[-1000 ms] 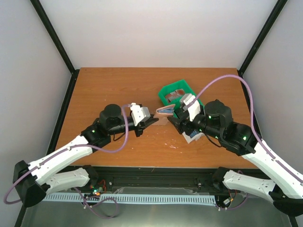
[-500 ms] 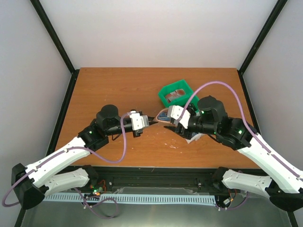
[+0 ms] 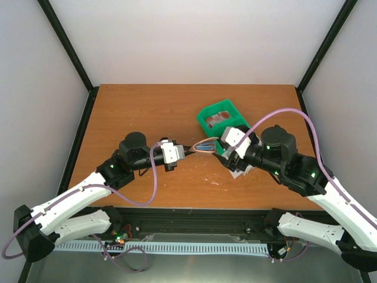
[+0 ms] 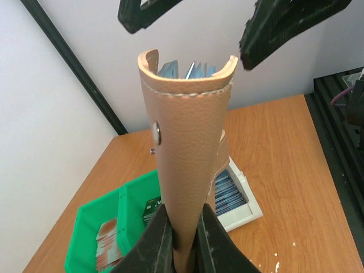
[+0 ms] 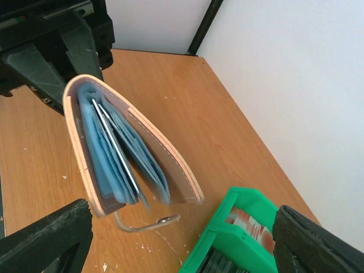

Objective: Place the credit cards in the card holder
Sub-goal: Turn over the card holder at the center of the board.

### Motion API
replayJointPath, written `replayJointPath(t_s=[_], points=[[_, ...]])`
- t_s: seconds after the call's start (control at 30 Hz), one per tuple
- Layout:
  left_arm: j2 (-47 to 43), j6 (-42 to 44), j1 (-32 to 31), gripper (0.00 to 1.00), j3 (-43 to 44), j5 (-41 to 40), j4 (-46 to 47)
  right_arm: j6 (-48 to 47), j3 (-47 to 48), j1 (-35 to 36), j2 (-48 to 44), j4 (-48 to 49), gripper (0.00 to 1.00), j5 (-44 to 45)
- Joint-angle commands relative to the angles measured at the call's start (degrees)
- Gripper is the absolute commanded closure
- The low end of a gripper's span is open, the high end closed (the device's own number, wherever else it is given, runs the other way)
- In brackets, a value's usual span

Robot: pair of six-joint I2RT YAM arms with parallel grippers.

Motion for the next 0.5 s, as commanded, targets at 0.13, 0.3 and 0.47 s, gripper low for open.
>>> replayJointPath(t_s=[0.13,0.3,0.47], points=[[-0.96,2.68,-0.03,0.99,1.44,1.9,-0.53,-5.69,0.92,0.01,2.67,-2.42,0.14,-10.59],[-0.01,2.28,-0.06,1.0,2.05,2.25,-0.6,-6.09,1.67,0.0,7.25,-2.05,0.27,-12.6],[0.04,-0.54,-0.01,0.99,1.73,1.58,-0.3,-4.94,0.39,0.01,6.42,-0.61,0.63,-13.95]])
